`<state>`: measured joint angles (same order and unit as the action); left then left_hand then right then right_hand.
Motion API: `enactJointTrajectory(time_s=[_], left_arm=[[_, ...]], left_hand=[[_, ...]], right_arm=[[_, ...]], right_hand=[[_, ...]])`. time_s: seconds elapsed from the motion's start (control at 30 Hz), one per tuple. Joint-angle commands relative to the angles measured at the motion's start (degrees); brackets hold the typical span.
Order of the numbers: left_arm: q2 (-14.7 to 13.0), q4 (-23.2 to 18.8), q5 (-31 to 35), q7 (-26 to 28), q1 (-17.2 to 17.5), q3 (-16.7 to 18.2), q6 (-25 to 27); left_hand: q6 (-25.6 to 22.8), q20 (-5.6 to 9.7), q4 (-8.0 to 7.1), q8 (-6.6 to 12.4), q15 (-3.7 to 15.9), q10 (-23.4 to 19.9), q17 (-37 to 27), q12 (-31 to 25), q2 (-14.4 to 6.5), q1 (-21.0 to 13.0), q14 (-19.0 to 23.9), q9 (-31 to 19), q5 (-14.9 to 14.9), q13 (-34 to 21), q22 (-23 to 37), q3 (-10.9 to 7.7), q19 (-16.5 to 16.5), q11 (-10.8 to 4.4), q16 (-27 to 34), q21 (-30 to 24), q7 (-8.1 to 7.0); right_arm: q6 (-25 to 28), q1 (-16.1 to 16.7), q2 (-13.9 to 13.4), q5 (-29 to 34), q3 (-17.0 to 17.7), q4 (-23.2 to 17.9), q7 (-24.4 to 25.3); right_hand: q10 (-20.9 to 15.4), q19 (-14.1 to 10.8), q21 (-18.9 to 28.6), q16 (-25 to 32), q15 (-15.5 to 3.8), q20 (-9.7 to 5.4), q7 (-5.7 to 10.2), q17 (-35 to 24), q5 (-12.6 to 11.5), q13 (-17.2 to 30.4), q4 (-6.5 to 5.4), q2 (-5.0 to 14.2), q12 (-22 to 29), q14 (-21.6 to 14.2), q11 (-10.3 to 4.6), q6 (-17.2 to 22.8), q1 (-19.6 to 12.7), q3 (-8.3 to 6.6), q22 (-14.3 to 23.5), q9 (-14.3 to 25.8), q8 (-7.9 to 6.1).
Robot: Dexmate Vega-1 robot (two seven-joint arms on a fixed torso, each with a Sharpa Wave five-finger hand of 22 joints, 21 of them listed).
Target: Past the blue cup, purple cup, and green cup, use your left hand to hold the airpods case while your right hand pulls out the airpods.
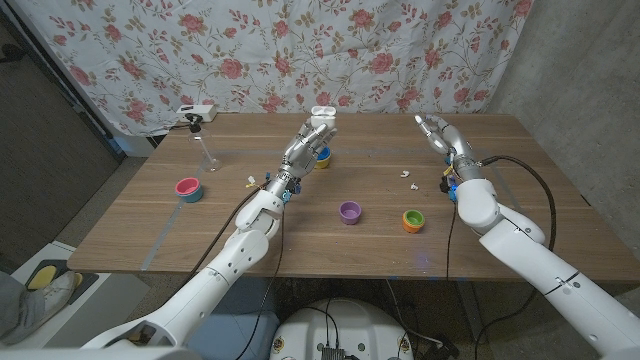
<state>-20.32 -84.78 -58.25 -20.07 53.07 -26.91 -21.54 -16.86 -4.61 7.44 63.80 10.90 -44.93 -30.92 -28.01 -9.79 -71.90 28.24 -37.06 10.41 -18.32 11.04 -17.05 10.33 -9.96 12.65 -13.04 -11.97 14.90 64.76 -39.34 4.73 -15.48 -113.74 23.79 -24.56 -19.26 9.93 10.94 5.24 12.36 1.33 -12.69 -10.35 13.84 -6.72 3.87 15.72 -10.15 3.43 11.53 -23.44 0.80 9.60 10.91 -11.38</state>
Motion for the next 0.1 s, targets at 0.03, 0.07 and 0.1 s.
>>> enactJointTrajectory(time_s=[0.03,0.07,0.1], left_arm=[[0.46,-1.02,1.22,2.18,1.69,-0.30,-1.54],[0.31,-0.85,1.49,1.91,1.63,-0.28,-1.85],[0.15,-1.21,1.60,2.75,1.89,-0.13,-1.69]], left_hand=[[0.03,-0.15,0.30,0.40,2.06,-2.75,-0.28,-0.55,-0.41,0.05,1.41,-0.23,0.26,-9.75,0.12,-0.26,0.00,-2.78,-0.17,-0.11,0.13],[0.03,-0.14,0.29,0.40,2.06,-2.75,-0.29,-0.54,-0.42,0.06,1.41,-0.21,0.26,-9.75,0.12,-0.26,0.00,-2.78,-0.16,-0.12,0.13],[0.04,-0.16,0.29,0.40,2.07,-2.77,-0.30,-0.56,-0.41,0.06,1.42,-0.20,0.25,-9.77,0.12,-0.25,0.01,-2.78,-0.15,-0.12,0.13]], right_arm=[[-3.36,0.04,-1.09,-2.85,0.91,1.68,-1.79],[-3.49,0.00,-0.97,-2.85,0.85,1.88,-1.62],[-3.86,-0.01,-0.97,-3.09,0.84,2.13,-1.80]], right_hand=[[0.69,0.59,-0.06,-0.18,0.10,-0.17,0.17,0.00,-0.21,0.03,-0.19,-0.05,-0.49,0.57,0.15,-0.41,0.64,0.24,0.14,0.16,0.06],[0.67,0.60,-0.05,-0.16,0.09,-0.17,0.16,0.01,-0.22,0.02,-0.20,-0.04,-0.49,0.57,0.18,-0.41,0.66,0.24,0.14,0.16,0.06],[0.64,0.57,-0.01,-0.15,0.08,-0.22,0.14,0.01,-0.23,0.00,-0.21,-0.01,-0.51,0.59,0.20,-0.41,0.70,0.24,0.14,0.16,0.05]])
